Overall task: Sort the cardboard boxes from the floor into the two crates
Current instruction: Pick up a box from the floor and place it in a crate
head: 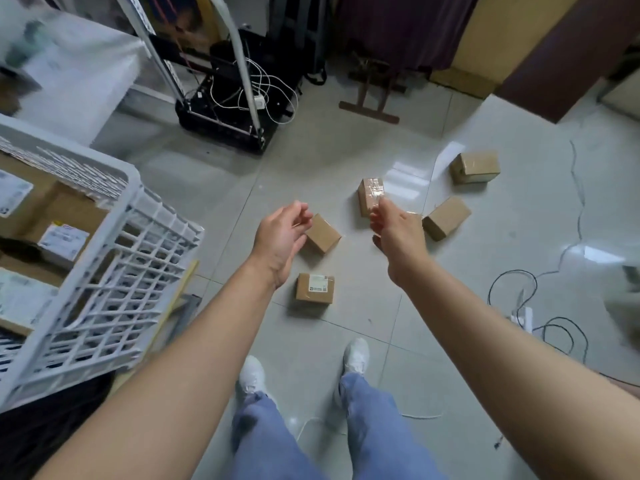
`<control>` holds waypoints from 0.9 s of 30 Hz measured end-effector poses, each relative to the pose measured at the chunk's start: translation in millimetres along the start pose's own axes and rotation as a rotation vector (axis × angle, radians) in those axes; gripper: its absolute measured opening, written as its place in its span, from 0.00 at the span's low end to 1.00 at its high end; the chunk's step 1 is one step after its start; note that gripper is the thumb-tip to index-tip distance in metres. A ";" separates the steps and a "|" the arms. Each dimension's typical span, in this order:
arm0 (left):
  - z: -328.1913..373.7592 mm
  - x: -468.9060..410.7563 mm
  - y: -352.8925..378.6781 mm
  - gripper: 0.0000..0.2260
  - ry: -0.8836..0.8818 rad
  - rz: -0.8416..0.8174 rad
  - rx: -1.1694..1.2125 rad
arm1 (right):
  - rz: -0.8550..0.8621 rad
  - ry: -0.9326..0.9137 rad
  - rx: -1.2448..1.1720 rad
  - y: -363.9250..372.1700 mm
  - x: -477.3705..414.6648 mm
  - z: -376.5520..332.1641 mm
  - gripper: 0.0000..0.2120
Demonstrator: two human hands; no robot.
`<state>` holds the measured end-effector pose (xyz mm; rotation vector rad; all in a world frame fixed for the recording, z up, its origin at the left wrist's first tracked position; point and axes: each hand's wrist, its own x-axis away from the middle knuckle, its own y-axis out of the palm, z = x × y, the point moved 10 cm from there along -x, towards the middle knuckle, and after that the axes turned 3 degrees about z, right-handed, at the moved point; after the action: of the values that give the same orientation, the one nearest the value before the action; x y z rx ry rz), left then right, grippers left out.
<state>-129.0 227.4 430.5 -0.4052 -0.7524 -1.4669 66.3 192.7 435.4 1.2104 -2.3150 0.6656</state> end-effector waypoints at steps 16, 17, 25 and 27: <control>3.2 -78.1 183.6 0.08 -0.039 -0.079 -0.108 | 0.230 0.131 -0.039 -158.9 -140.0 -19.4 0.16; 5.8 -86.4 198.2 0.08 -0.045 -0.102 -0.132 | 0.261 0.134 -0.051 -167.3 -148.6 -21.7 0.18; -28.1 -156.9 326.2 0.08 -0.122 -0.247 -0.212 | 0.409 0.153 -0.059 -249.6 -255.1 -33.5 0.11; -49.8 -177.9 357.1 0.09 -0.152 -0.245 -0.214 | 0.407 0.142 -0.011 -267.4 -296.7 -33.3 0.08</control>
<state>241.0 359.3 344.8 -0.6101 -0.7890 -1.7701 450.1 264.7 345.3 0.6626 -2.4566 0.8425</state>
